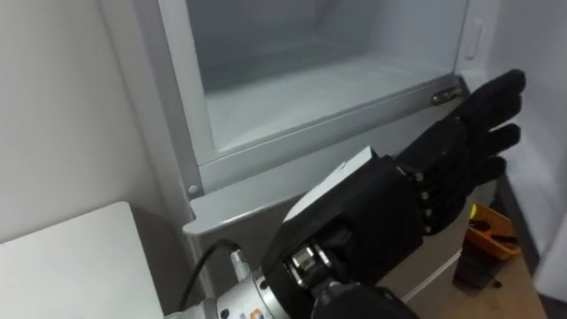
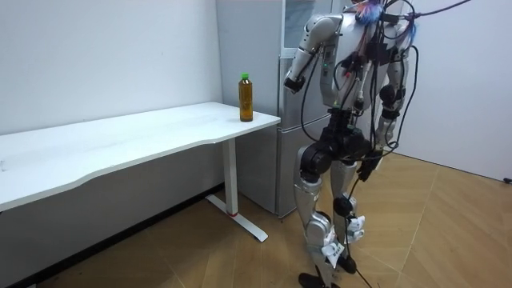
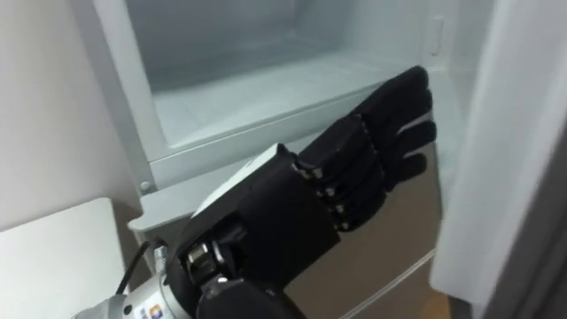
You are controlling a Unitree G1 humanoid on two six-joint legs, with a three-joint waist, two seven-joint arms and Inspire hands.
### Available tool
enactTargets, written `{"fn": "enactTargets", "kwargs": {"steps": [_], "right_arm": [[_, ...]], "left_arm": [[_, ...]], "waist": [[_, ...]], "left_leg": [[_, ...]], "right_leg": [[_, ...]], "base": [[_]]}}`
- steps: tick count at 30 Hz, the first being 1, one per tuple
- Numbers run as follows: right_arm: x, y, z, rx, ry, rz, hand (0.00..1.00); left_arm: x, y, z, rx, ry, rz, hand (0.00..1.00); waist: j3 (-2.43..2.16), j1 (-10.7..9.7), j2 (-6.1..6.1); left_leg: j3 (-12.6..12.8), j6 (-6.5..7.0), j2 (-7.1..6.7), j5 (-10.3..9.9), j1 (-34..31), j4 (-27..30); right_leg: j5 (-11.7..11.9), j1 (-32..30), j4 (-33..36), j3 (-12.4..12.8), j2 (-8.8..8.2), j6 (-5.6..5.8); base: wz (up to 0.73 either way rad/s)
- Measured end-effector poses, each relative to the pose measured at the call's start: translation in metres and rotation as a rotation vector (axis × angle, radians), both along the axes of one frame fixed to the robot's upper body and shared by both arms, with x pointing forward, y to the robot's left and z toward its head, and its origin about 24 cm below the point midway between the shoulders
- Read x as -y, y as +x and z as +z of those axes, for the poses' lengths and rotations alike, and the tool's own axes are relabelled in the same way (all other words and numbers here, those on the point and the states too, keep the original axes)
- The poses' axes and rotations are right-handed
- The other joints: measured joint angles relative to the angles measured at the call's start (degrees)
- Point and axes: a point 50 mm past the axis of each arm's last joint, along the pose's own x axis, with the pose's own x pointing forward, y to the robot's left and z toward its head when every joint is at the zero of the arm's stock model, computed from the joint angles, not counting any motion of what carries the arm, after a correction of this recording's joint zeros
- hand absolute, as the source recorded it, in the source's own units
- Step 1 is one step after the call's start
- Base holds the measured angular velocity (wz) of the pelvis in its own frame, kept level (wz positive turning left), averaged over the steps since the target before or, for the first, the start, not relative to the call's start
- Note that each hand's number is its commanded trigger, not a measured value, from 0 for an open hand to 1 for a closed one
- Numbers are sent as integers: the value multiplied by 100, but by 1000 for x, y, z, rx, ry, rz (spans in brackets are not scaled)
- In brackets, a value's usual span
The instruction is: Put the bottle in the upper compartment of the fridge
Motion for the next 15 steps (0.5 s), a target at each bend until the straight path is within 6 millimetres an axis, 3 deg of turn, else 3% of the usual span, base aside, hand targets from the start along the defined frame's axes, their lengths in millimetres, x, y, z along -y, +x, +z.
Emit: {"fn": "enactTargets", "kwargs": {"steps": [5, 15], "right_arm": [[4, -8, -1, -36, -26, -9, 0], [10, -20, -1, -86, -49, -20, 0]], "left_arm": [[5, -1, 1, -24, -17, -59, 0], [9, -1, 0, -82, -57, -121, 0]], "waist": [[-6, -30, 25], [10, -221, 131]], "left_leg": [[227, -43, 91, -9, 42, 2], [330, -90, 128, -35, 112, 1]], "right_leg": [[28, -6, -3, 61, 52, -41], [39, -4, 1, 148, 98, -58]], "base": [[-11], [-10]]}}
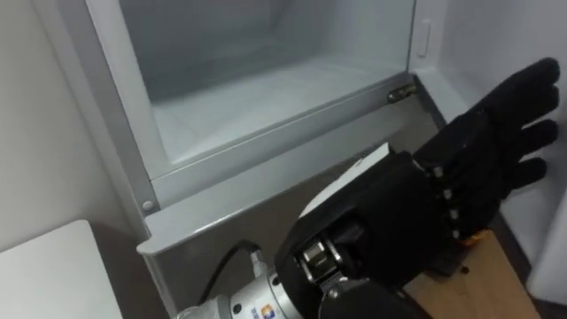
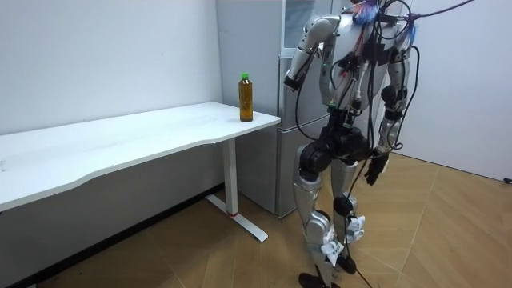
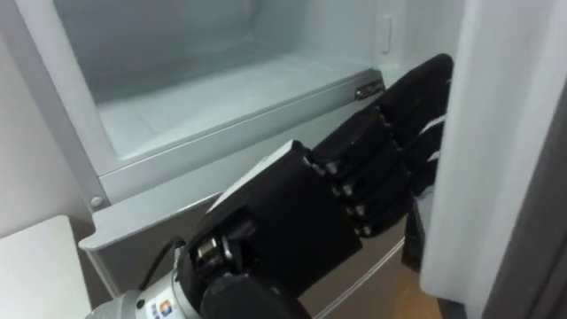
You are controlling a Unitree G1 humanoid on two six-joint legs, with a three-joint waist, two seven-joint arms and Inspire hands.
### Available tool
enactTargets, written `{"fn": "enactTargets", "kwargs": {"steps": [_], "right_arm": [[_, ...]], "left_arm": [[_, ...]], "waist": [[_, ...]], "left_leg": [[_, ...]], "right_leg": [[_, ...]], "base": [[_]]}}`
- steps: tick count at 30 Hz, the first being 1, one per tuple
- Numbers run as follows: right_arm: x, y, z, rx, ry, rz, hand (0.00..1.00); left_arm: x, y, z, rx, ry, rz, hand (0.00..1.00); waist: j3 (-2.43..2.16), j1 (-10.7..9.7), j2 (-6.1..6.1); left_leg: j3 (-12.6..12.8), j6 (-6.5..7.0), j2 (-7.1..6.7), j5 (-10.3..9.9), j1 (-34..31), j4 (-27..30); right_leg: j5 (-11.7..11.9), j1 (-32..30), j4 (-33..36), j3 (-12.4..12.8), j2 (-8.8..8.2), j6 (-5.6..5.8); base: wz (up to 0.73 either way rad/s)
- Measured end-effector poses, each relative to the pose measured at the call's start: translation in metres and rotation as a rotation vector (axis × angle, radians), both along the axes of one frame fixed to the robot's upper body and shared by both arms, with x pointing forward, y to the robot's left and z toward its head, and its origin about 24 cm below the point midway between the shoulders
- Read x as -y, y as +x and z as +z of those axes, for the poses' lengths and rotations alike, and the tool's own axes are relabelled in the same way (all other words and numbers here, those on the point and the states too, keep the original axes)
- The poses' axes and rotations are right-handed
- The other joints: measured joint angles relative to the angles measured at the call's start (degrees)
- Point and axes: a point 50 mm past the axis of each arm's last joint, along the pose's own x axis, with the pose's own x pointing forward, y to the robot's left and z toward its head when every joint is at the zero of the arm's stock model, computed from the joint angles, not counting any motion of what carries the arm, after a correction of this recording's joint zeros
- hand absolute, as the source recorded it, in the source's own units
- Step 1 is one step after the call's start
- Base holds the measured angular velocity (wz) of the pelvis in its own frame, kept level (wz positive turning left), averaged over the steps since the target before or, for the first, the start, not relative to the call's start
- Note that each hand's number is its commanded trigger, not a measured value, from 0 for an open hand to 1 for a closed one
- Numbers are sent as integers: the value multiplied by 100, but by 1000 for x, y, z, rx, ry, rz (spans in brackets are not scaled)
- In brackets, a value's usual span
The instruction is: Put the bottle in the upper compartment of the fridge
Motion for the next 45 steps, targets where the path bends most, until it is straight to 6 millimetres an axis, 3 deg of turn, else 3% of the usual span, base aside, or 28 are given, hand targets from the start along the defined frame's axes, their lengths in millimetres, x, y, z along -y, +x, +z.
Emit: {"fn": "enactTargets", "kwargs": {"steps": [4, 16, 21, 26, 45], "right_arm": [[0, -7, -1, -49, 8, 15, 0], [5, -10, 1, -76, -1, 30, 0], [12, -9, 3, -76, -18, 28, 0], [13, -8, 3, -73, -23, 28, 0], [13, -6, 3, -74, -30, 25, 0]], "left_arm": [[2, 5, 0, -7, 5, 5, 0], [5, 9, -3, -41, -7, -7, 0], [9, 9, 0, -28, -7, -20, 0], [14, 13, 4, -10, 11, -29, 0], [20, 9, 4, -8, 20, -58, 0]], "waist": [[3, -38, 8], [-12, -224, 163], [-2, -381, 246], [5, -380, 256], [15, -385, 242]], "left_leg": [[265, -106, 88, -66, 6, 105], [274, -152, 175, -98, -49, 248], [282, -153, 213, -98, -62, 254], [268, -212, 271, -133, -95, 270], [282, -219, 281, -137, -129, 276]], "right_leg": [[4, -100, 99, 154, 76, -8], [80, -290, 82, 473, 260, -99], [103, -323, 102, 470, 298, -133], [120, -403, 182, 441, 361, -163], [129, -435, 175, 362, 358, -177]], "base": [[-23], [-22], [-12], [-15], [0]]}}
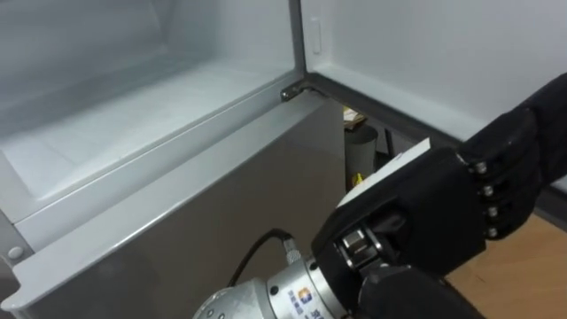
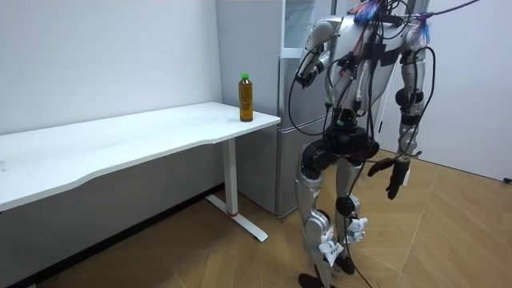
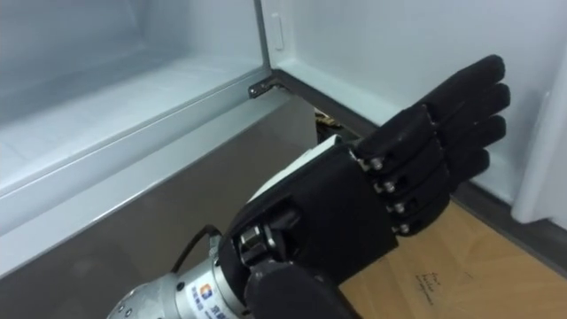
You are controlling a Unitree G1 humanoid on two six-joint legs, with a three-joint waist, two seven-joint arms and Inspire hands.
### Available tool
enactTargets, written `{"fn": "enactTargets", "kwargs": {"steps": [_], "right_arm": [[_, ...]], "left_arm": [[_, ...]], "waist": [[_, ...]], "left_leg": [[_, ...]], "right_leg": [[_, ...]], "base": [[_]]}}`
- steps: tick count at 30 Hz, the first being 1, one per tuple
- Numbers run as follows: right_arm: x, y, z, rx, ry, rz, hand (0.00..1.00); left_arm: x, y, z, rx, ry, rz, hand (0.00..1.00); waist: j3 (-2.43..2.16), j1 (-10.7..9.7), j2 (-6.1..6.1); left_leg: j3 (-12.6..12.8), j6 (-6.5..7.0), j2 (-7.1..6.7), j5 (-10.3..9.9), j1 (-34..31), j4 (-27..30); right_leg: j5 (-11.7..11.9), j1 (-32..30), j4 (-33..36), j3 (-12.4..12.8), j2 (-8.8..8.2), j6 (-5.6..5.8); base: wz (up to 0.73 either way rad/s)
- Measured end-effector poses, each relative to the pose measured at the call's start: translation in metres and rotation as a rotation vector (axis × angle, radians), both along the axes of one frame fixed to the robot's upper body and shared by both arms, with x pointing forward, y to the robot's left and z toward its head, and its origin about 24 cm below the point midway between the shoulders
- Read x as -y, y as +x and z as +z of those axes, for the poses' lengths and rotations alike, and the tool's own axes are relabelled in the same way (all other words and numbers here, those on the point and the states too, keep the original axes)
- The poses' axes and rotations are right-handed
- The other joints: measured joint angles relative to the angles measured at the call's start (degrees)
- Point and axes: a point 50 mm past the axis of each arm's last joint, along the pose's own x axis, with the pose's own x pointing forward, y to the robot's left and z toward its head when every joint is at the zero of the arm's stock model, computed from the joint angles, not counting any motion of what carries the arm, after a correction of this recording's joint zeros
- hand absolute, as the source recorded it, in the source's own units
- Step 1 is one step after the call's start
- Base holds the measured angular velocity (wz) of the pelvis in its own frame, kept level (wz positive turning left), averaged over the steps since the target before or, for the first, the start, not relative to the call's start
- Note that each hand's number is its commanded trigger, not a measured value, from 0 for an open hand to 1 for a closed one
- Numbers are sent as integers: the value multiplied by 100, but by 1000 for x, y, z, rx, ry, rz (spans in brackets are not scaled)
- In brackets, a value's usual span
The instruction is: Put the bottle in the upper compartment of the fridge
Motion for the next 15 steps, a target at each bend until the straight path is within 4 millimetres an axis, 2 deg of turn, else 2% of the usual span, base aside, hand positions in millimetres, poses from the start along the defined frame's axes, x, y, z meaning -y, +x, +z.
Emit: {"fn": "enactTargets", "kwargs": {"steps": [7, 11, 15], "right_arm": [[0, 1, 0, 2, -4, 7, 0], [-1, 1, 0, 2, -8, 14, 0], [-2, 1, -1, -1, -2, 26, 0]], "left_arm": [[2, -1, 1, -1, -6, -8, 0], [2, -1, 1, -1, -8, -8, 0], [1, -1, 1, -2, -3, -2, 0]], "waist": [[6, 10, -8], [7, 42, -11], [8, 194, -12]], "left_leg": [[-32, 0, 1, 0, -39, 11], [-112, -1, -19, 1, -52, -100], [-189, -26, -42, 15, -59, -186]], "right_leg": [[0, 13, 4, -102, -34, 0], [-1, 18, -18, -262, -67, 1], [-1, 19, -22, -379, -92, 3]], "base": [[8], [18], [17]]}}
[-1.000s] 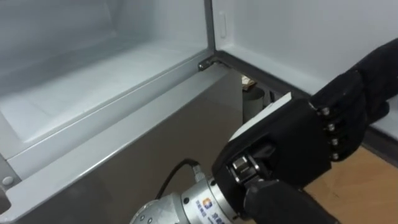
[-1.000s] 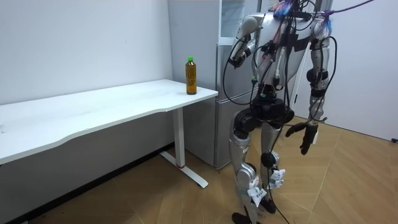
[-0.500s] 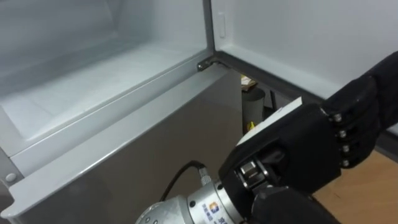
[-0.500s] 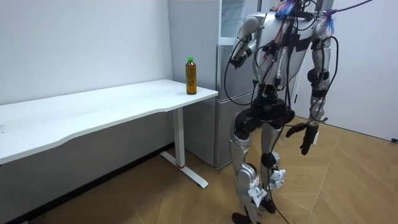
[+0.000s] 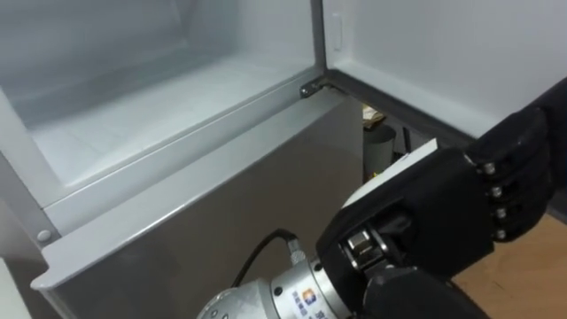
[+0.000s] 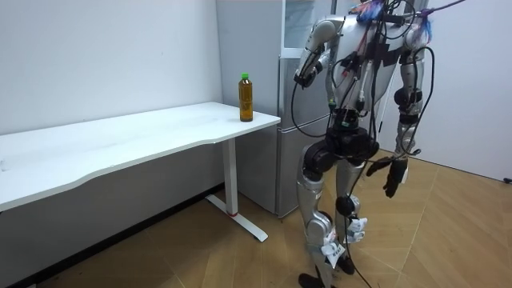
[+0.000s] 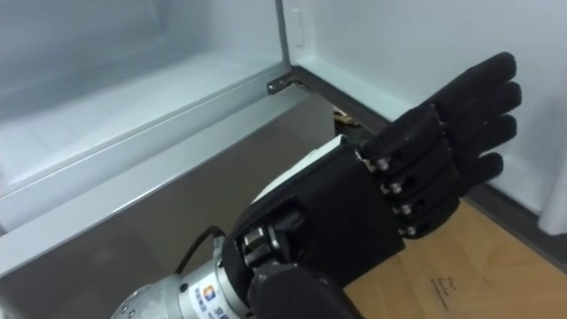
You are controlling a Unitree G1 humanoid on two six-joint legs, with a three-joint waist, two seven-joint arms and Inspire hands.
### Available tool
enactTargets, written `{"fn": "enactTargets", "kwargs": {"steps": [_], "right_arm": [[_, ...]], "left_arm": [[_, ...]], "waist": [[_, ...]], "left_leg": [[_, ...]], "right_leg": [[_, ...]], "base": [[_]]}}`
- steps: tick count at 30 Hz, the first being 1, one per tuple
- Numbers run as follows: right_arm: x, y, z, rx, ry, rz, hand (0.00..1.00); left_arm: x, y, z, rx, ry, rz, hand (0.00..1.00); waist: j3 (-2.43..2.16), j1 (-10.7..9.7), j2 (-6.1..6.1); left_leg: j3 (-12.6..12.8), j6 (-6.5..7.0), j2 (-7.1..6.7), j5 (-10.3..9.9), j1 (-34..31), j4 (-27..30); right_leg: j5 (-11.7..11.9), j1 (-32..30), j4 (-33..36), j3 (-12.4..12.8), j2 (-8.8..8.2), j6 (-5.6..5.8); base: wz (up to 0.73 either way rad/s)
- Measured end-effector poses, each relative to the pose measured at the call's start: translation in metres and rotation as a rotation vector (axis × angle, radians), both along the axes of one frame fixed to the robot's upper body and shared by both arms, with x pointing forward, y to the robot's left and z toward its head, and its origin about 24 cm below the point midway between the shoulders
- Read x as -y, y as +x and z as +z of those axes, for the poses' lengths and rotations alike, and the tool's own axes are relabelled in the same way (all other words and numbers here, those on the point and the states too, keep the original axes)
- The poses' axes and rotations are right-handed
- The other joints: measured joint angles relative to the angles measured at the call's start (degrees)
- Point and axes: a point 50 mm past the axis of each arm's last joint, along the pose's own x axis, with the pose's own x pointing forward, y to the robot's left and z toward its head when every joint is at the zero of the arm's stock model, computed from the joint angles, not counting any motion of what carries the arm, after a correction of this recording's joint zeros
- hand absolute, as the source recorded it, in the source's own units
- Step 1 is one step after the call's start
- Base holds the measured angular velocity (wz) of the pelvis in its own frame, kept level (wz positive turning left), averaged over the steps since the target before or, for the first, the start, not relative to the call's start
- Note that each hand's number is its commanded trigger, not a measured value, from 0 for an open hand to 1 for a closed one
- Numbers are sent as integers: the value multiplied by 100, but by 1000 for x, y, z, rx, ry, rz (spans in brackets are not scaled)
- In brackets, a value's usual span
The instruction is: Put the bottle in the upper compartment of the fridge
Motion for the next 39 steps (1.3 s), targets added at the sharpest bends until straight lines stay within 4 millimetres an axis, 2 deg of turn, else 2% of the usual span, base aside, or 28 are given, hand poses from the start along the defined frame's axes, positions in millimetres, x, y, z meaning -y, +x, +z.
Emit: {"fn": "enactTargets", "kwargs": {"steps": [3, 5, 10, 15, 18, 21, 24, 27, 29, 32, 34, 37, 39], "right_arm": [[-1, 3, 0, 8, 3, 2, 0], [-2, 4, 0, 14, 1, 4, 0], [-5, 11, -1, 44, -14, 4, 0], [-8, 18, -1, 76, -16, -15, 0], [-13, 21, -2, 92, -4, -11, 0], [-17, 20, -3, 99, 10, -13, 0], [-18, 15, -4, 92, 10, -16, 0], [-20, 11, -5, 84, 13, -21, 0], [-21, 13, -5, 85, 12, -12, 0], [-21, 12, -5, 81, 15, -5, 0], [-21, 11, -5, 77, 15, -1, 0], [-22, 11, -5, 70, 11, 25, 0], [-23, 11, -6, 63, 9, 47, 0]], "left_arm": [[-3, 1, -1, 4, 12, 11, 0], [-4, 1, 1, 24, 18, 27, 0], [-8, 4, 2, 46, 27, 62, 0], [-12, 6, 3, 59, 37, 101, 0], [-15, 6, 6, 88, 42, 130, 0], [-21, 0, 14, 145, 38, 173, 0], [-35, -6, 22, 203, -12, 227, 0], [-44, -3, 22, 208, -19, 283, 0], [-51, 0, 22, 195, -27, 329, 0], [-57, -1, 17, 161, -39, 370, 0], [-62, -3, 18, 176, -40, 400, 0], [-71, -7, 21, 198, -53, 465, 0], [-79, -8, 23, 215, -64, 512, 0]], "waist": [[-4, 92, 5], [-7, 250, 9], [-9, 461, 8], [-9, 623, -4], [-9, 658, -50], [-23, 755, -112], [-45, 868, -165], [-55, 955, -216], [-55, 1103, -234], [-60, 1182, -275], [-57, 1273, -283], [-80, 1451, -325], [-70, 1564, -371]], "left_leg": [[-129, -16, -17, 13, -58, 0], [-183, -55, -45, 55, -88, -31], [-456, -44, -82, 93, -117, -111], [-626, -11, -121, 149, -178, -97], [-765, 19, -183, 236, -181, -152], [-827, 17, -186, 246, -179, -177], [-1016, 17, -189, 246, -174, -163], [-1155, 15, -192, 248, -165, -135], [-1247, 14, -200, 249, -181, -120], [-1394, 25, -244, 268, -197, -110], [-1409, 32, -262, 275, -207, -110], [-1456, 36, -273, 278, -188, -125], [-1498, 36, -276, 278, -168, -144]], "right_leg": [[-1, -11, 0, -154, -36, 2], [-1, -22, 17, -229, -73, 2], [-2, 24, 14, -501, -126, 2], [-15, 86, -4, -728, -209, 12], [-26, 121, -7, -845, -279, 23], [-24, 177, -82, -944, -289, 23], [-24, 322, -165, -1134, -305, 23], [-26, 432, -190, -1221, -314, 22], [-41, 462, -196, -1292, -329, 23], [-99, 501, -194, -1443, -382, 39], [-125, 508, -178, -1472, -402, 55], [-132, 532, -173, -1488, -409, 63], [-133, 571, -173, -1500, -406, 63]], "base": [[24], [20], [27], [28], [23], [17], [28], [27], [17], [25], [20], [5], [6]]}}
